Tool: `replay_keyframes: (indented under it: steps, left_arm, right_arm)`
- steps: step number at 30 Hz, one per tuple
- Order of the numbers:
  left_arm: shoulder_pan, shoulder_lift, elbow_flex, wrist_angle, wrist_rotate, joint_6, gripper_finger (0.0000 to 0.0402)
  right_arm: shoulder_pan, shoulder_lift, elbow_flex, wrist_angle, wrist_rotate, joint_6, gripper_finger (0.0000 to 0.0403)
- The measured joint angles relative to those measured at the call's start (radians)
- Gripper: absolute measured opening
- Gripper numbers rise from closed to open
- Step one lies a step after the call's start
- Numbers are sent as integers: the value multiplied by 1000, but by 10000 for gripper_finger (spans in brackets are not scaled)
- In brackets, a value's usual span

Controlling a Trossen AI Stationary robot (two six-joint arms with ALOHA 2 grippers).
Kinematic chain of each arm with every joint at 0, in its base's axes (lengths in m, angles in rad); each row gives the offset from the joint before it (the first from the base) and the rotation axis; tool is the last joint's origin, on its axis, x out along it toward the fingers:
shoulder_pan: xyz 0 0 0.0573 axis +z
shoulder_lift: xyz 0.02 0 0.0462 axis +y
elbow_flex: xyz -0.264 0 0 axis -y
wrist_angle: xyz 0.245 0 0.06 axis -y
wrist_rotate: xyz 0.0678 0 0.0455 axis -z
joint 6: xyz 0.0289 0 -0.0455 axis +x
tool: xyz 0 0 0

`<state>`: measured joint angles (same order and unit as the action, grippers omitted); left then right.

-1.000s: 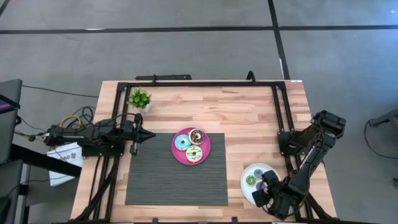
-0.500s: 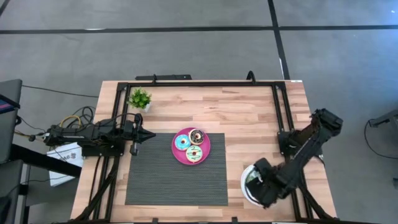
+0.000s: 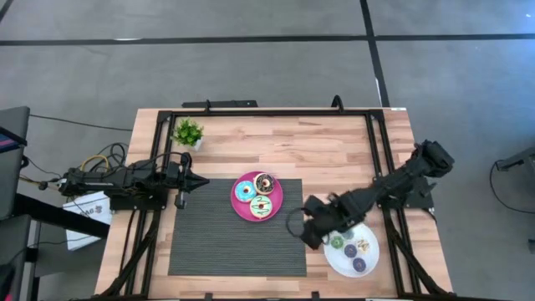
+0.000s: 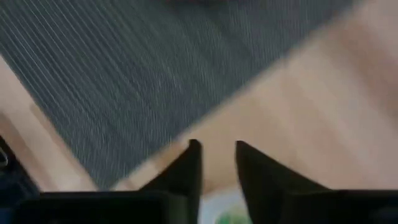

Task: Pick & Place donuts
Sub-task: Return to Home Position

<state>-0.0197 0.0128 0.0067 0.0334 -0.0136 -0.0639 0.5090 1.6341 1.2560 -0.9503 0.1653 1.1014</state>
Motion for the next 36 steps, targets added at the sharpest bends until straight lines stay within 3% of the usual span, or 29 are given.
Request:
replay_keyframes:
  steps: [4,8,14,20,27,31,36]
  left_arm:
    - [0,0,0,0,0,0,0]
    - [0,0,0,0,0,0,0]
    - [0,0,0,0,0,0,0]
    - [0,0,0,0,0,0,0]
    - [0,0,0,0,0,0,0]
    - [0,0,0,0,0,0,0]
    - [0,0,0,0,0,0,0]
  right_arm:
    - [-84,0,0,126,87,-263,14]
    - [-168,0,0,295,137,-552,18]
    - [-295,0,0,511,130,-897,8]
    - [-433,9,0,712,-122,-1138,2]
    - [-552,9,-1,771,-438,-1232,0]
    - [-584,-3,-46,775,-550,-1240,0]
    - [-586,-38,-173,775,-579,-1240,0]
